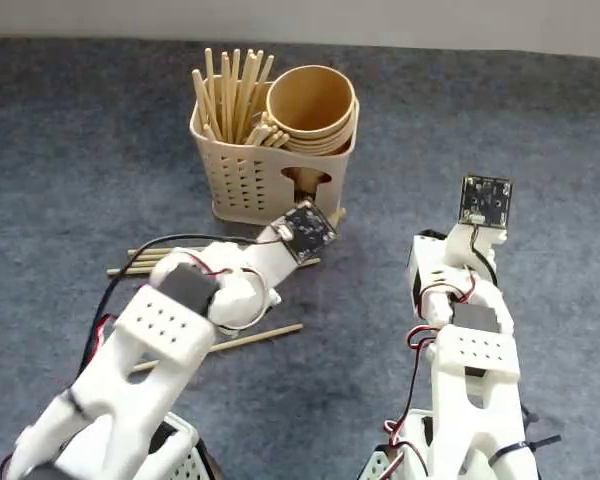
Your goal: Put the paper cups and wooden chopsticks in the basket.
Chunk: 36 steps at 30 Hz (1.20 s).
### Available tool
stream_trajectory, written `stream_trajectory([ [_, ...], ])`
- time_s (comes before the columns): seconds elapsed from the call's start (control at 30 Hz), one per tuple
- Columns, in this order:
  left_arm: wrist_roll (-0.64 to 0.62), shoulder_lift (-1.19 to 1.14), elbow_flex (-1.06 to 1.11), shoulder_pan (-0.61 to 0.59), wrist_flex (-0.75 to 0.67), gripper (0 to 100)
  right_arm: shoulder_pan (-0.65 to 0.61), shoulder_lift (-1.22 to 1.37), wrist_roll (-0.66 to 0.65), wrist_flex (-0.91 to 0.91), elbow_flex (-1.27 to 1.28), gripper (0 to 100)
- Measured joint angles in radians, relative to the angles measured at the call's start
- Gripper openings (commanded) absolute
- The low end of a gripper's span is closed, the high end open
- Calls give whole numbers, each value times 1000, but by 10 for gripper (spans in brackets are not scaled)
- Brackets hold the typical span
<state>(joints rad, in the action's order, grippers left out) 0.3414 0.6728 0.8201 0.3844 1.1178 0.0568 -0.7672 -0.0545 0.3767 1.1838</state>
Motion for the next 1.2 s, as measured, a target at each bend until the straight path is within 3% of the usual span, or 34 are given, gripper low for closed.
stream_trajectory([
  [0.3, -58, 245, -57, -120, 0, 5, 0, 0, 0, 0, 0, 10],
  [0.67, -247, 358, -362, -127, -11, 6, 0, 0, 0, 0, 0, 10],
  [1.03, -293, 345, -413, -130, -442, 6, 0, 0, 0, 0, 0, 10],
  [1.2, -293, 212, -413, -141, -594, 6, 0, 0, 0, 0, 0, 10],
])
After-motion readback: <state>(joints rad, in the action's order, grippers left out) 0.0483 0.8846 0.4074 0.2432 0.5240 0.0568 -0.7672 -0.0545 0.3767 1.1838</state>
